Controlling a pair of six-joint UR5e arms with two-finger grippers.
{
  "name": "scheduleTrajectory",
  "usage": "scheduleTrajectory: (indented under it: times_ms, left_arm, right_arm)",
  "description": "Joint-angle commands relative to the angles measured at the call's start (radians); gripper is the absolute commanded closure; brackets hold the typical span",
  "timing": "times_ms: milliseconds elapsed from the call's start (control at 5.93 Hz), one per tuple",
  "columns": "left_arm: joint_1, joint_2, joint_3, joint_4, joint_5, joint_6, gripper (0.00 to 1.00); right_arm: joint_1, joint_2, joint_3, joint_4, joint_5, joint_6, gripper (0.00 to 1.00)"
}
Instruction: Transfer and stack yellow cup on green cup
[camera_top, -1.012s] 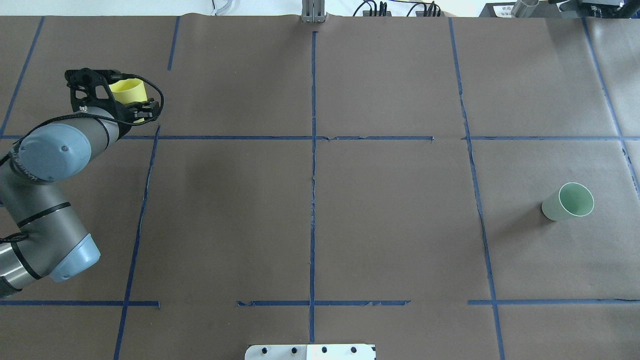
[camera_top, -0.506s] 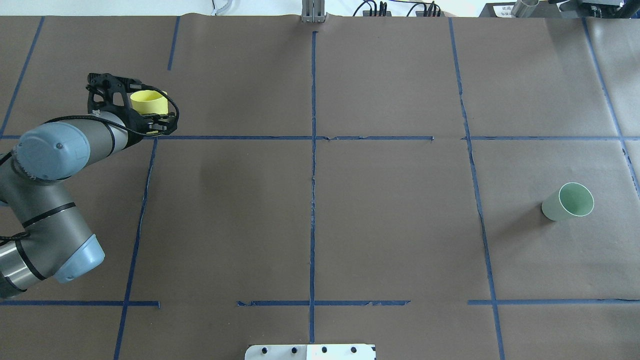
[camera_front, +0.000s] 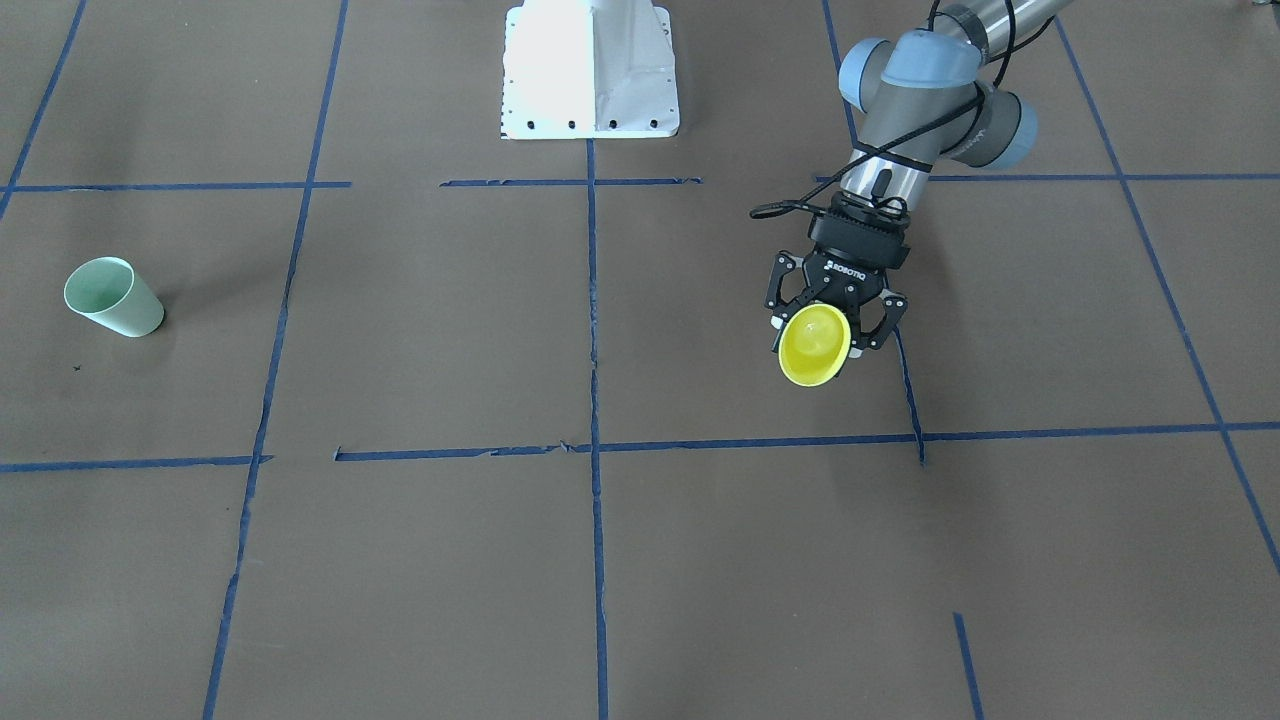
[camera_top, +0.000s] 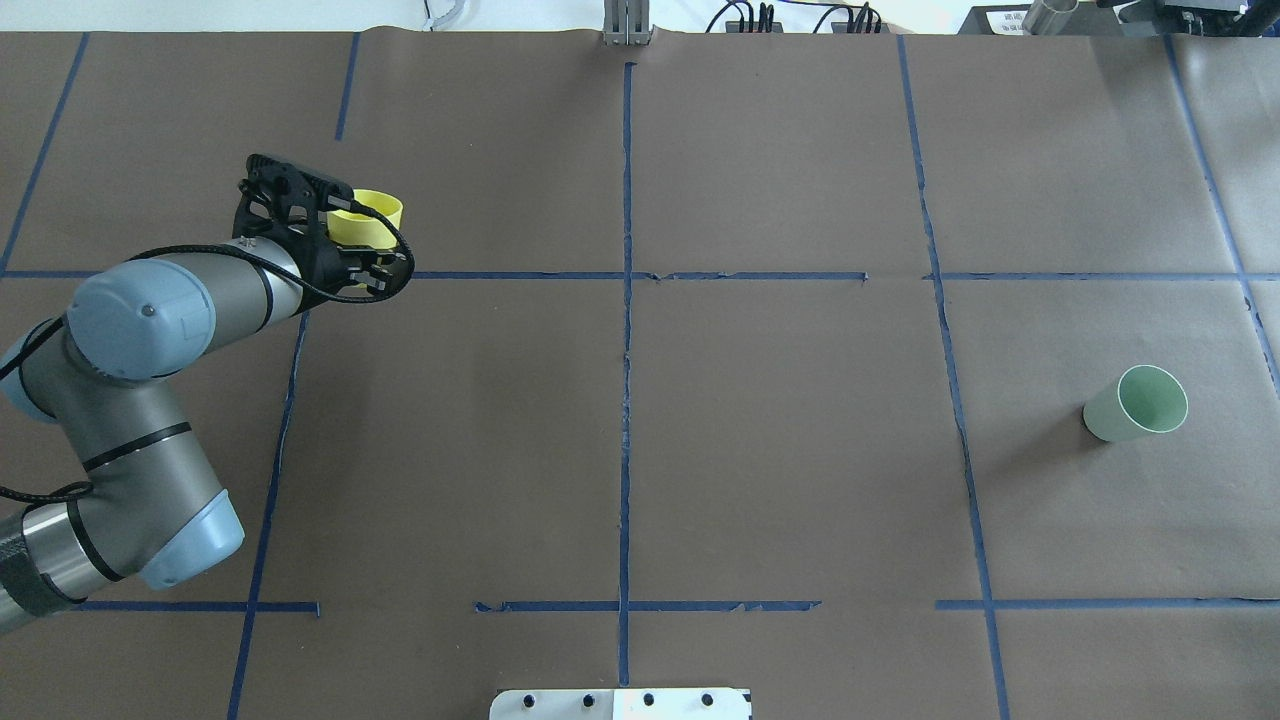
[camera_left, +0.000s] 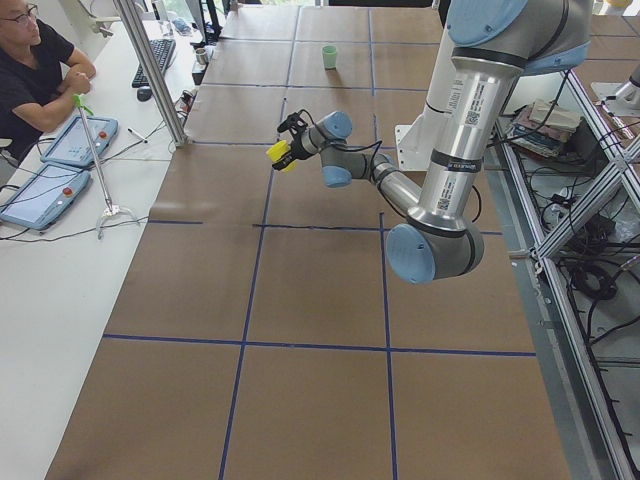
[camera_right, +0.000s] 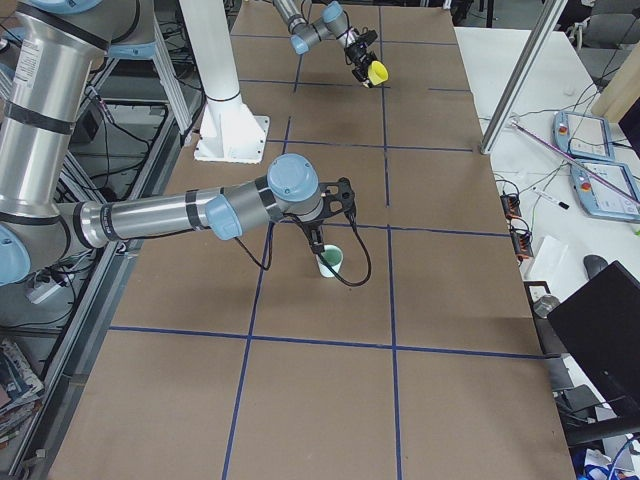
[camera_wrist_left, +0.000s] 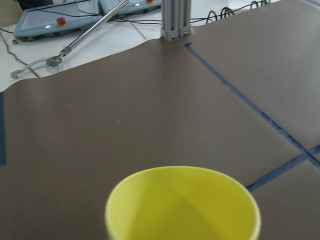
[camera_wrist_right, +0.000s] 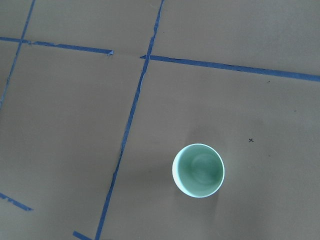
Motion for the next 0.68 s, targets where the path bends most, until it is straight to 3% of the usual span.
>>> scheduleTrajectory:
  times_ms: [0, 338, 506]
  left_arm:
    - [0.061, -0.057, 0.026, -0.079, 0.016, 0.09, 0.98]
    - [0.127, -0.167, 0.04, -0.119, 0.06, 0.084, 0.96]
    - [0.181, -0.171, 0.044, -0.154, 0.159, 0.082, 0.96]
  right_arm:
    - [-0.065, 0.097, -0.003, 0.014, -0.032, 0.14, 0.0]
    - [-0.241, 0.31, -0.009, 0.011, -0.149, 0.47, 0.0]
    - [-0.329, 0.398, -0.019, 0.007, -0.227, 0.606, 0.0]
